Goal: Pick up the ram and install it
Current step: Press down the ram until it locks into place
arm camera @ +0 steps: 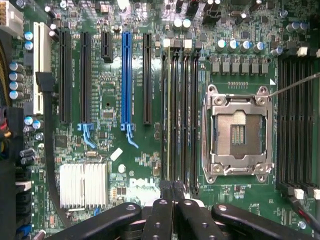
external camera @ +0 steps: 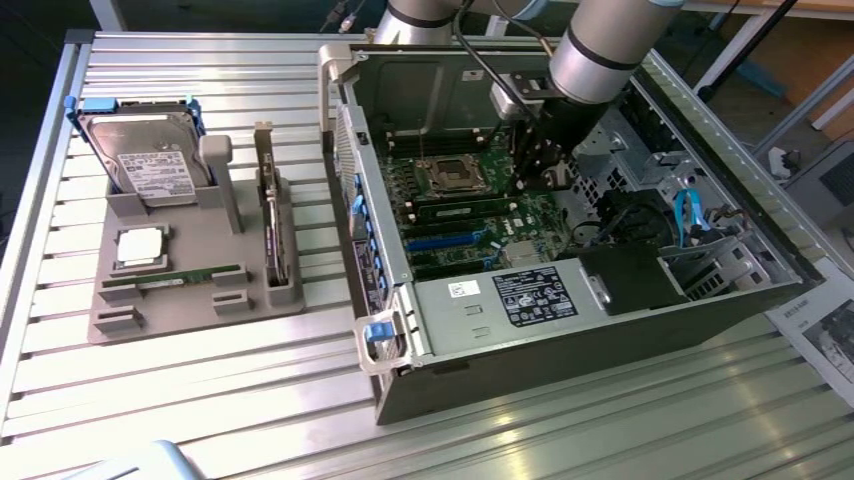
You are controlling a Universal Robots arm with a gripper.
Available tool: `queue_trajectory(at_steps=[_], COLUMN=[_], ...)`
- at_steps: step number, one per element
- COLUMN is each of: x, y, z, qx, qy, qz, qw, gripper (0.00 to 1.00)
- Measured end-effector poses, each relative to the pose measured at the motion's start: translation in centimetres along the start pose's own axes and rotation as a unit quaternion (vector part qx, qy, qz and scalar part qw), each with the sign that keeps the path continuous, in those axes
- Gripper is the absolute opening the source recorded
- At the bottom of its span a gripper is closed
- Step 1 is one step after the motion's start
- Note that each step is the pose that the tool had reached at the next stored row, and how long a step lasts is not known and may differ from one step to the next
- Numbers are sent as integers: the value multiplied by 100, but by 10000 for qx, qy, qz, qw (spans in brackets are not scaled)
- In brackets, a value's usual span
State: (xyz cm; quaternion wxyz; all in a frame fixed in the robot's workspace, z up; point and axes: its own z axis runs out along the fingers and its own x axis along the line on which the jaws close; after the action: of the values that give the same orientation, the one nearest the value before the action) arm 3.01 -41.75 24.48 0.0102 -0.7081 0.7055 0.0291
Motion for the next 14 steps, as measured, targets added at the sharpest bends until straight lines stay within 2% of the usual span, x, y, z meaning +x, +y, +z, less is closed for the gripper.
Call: queue_trajectory(at_steps=[3, 7, 14], x=[0, 1, 5], y=[-45, -53, -55], z=[-1, 0, 87], qx=[0, 0, 0], qy=[1, 0, 1], qz=[0, 0, 0], qw=[10000, 10000, 10000], gripper=[10, 10, 10])
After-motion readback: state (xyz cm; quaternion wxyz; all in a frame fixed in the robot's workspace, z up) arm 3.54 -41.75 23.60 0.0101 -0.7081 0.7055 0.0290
